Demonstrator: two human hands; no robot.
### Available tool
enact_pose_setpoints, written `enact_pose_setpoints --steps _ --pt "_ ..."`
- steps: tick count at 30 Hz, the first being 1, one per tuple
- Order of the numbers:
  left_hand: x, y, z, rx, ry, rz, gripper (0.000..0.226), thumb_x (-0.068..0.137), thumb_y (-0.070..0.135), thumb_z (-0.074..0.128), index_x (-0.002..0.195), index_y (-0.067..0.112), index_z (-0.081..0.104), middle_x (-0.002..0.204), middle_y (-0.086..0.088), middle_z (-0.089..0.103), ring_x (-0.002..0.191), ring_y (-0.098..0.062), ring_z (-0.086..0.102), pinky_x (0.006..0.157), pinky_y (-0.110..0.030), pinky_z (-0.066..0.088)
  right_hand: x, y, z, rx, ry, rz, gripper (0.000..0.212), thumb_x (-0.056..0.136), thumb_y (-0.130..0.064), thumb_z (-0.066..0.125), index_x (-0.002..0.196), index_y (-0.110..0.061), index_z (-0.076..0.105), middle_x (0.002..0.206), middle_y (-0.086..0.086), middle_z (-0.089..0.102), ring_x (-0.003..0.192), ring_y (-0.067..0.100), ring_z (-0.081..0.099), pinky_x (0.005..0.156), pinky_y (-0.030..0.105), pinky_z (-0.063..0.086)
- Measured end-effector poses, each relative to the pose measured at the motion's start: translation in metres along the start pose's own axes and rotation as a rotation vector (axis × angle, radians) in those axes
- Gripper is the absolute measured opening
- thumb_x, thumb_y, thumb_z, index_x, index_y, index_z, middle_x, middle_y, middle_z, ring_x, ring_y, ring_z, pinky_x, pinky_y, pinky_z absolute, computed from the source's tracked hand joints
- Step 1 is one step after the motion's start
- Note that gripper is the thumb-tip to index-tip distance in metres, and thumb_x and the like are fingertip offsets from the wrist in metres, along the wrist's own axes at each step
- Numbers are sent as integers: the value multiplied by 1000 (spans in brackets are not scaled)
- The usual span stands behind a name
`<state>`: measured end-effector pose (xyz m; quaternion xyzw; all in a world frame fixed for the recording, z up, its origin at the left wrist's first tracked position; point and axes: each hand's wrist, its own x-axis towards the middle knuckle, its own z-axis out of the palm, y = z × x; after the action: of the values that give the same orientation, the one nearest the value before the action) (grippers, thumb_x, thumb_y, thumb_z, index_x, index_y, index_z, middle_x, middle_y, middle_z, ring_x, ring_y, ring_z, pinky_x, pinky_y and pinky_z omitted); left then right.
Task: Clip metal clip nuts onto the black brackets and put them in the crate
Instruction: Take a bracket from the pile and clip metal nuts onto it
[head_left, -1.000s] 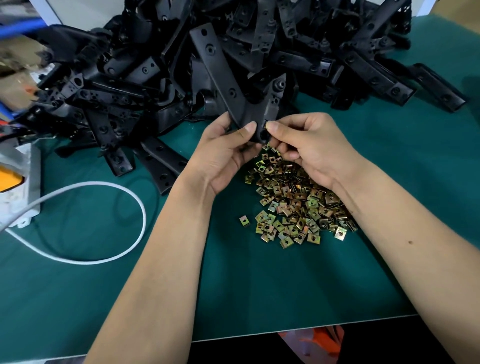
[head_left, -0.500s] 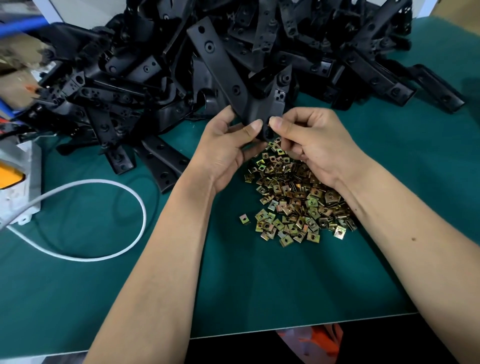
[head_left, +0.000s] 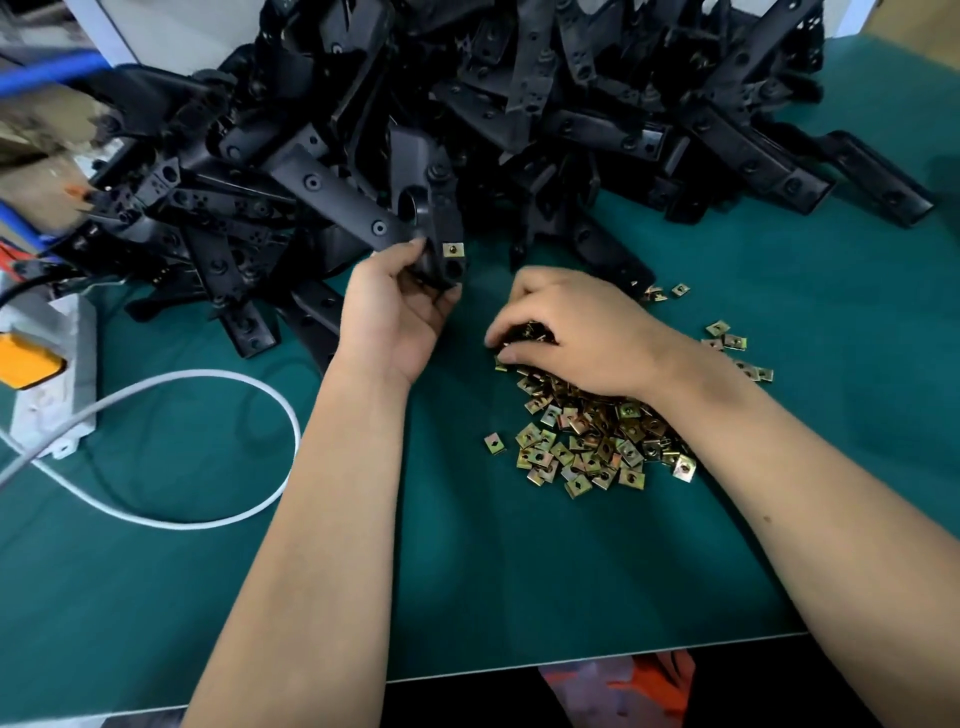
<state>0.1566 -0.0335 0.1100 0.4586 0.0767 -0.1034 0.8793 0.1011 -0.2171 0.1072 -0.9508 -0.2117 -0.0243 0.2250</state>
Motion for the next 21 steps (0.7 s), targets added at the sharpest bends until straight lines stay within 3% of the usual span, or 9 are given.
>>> enact_pose_setpoints --steps 4,8,12,15,18,21 --pt "-1 -2 1 -6 5 -5 11 97 13 55 106 12 62 91 -6 69 75 -20 66 60 -26 52 1 -2 -1 43 -16 -44 8 93 -30 76 100 -31 78 102 -11 60 89 1 53 89 36 48" --pt "-3 -3 2 -52 -23 -1 14 92 23 75 99 12 69 93 -6 73 81 -21 72 71 -27 57 -3 0 -3 94 -4 -45 7 90 -25 80 93 -27 74 94 -16 62 82 -10 53 76 20 40" --pt "-2 -8 5 -35 -49 31 8 88 9 75 96 7 72 88 -7 76 81 -19 74 68 -29 58 -5 -1 -2 189 80 -1 9 89 -20 80 91 -25 72 82 -15 68 75 5 61 69 20 46" --pt "-4 -11 6 24 -65 41 7 89 5 72 94 8 69 82 -5 75 78 -16 74 69 -29 59 -4 -1 -2 283 131 15 14 92 -12 75 102 -21 75 87 -8 72 79 10 64 75 22 51" --pt "-8 -14 10 8 -92 23 24 90 3 71 108 10 57 84 -3 72 77 -15 71 67 -29 58 -2 3 -3 333 233 54 14 95 -13 71 104 -22 78 90 -7 74 83 9 68 82 28 54" --pt "-12 -20 18 44 -120 17 56 81 6 76 131 9 51 104 -8 67 87 -19 68 73 -33 59 -1 7 -5 469 312 102 9 94 -14 73 101 -20 75 84 -6 74 79 7 70 80 32 56"
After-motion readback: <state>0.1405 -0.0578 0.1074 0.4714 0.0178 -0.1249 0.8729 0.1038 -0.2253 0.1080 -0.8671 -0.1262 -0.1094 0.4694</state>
